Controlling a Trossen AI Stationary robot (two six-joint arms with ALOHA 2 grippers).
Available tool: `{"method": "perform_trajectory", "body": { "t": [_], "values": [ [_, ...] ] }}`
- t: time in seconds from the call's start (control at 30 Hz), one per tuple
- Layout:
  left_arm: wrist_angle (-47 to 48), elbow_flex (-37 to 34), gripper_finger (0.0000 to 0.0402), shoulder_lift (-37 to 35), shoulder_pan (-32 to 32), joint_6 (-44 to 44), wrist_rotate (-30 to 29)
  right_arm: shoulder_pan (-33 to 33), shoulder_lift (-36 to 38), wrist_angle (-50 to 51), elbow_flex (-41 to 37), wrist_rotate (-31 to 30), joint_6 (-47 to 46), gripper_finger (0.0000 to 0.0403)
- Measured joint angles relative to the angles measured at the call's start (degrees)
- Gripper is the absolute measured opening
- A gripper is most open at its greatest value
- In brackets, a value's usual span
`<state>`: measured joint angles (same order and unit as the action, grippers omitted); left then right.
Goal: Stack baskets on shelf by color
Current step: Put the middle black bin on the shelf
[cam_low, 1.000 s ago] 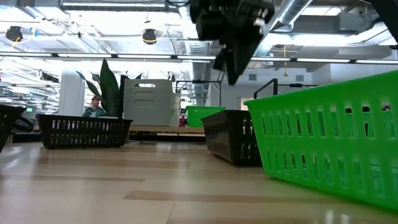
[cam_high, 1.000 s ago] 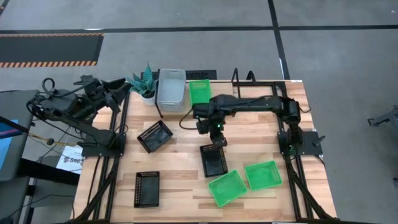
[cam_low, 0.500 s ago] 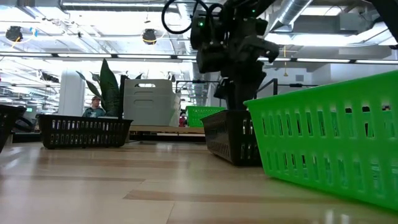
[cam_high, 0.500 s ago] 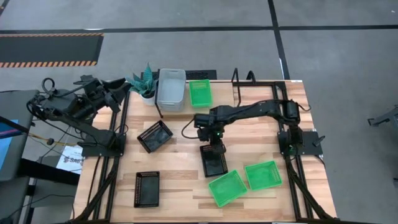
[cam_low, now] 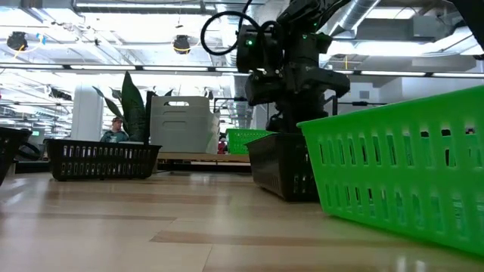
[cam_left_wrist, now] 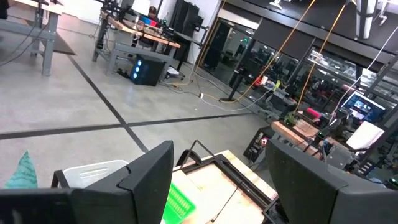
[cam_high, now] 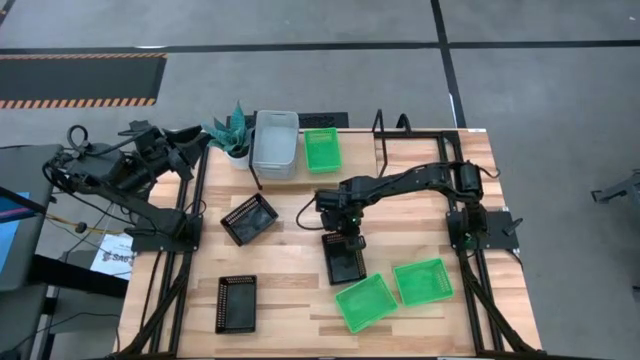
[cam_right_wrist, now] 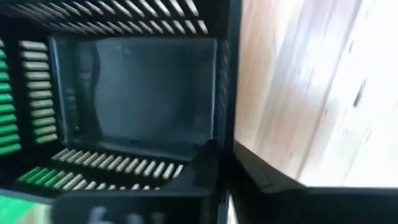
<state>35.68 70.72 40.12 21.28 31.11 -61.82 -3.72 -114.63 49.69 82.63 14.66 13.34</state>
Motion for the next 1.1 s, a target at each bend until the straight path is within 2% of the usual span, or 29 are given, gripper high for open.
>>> {"method": "perform_trajectory", "body": {
  "t": [0.07,0.33,0.57,0.7,0.93,1.1],
  "values": [
    [0.0,0.02,0.0244,0.0,0.0,0.0,-0.02,-0.03,0.0,-0.12,-0.07,0.23,0.21,0.0016],
    [0.0,0.02,0.0244,0.0,0.0,0.0,-0.02,-2.51,5.46,1.68,0.91,1.02,0.65,0.0008],
    [-0.22,0.02,0.0244,0.0,-0.02,0.0,-0.02,-11.99,16.38,0.91,3.5,-0.33,0.67,0.0006],
    [-0.22,0.0,0.0244,0.0,0.0,0.0,-0.54,-19.83,20.52,1.74,7.05,-6.58,4.32,0.0006],
    [-0.23,0.01,0.0244,0.0,0.0,0.2,-3.47,-32.44,18.42,3.11,17.74,-8.76,16.52,0.0005],
    [-0.2,0.02,0.0244,0.0,-0.02,1.81,-4.08,-38.22,11.86,12.03,26.7,-9.12,25.22,0.0005]
  ]
}}
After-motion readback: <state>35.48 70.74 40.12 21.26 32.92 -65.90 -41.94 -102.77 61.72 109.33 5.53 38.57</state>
